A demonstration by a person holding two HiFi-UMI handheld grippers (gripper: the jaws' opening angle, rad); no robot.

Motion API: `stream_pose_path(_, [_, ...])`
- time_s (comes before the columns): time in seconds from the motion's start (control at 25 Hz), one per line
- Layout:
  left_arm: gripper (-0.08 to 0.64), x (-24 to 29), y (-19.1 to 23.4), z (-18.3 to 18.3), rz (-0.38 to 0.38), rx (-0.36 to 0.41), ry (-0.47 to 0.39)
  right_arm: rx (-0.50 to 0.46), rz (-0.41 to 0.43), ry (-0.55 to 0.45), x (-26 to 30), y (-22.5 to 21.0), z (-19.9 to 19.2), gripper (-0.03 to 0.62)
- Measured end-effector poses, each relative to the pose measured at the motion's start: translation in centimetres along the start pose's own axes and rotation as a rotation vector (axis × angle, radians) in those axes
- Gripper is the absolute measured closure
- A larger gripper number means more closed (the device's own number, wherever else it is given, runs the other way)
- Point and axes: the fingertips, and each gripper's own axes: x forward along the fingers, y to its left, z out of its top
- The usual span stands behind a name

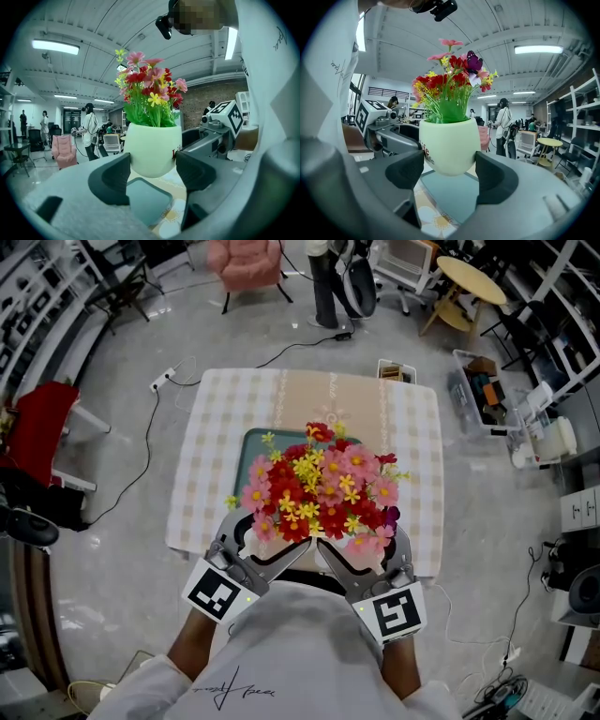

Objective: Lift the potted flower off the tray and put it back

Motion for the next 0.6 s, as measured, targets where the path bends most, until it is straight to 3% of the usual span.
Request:
stream_pose_path(0.4, [0.256,-0.6,1.4,-0.9,0.027,-0.009,0.014,-0.016,0.031,0.008,1.7,0.6,-0.5,0.241])
stream_pose_path(0.6, [0.256,-0.8,1.7,-0.9,0.045,-0.011,0.014,0.024,0.046,-0.007,2.0,0.6,-0.5,0.241])
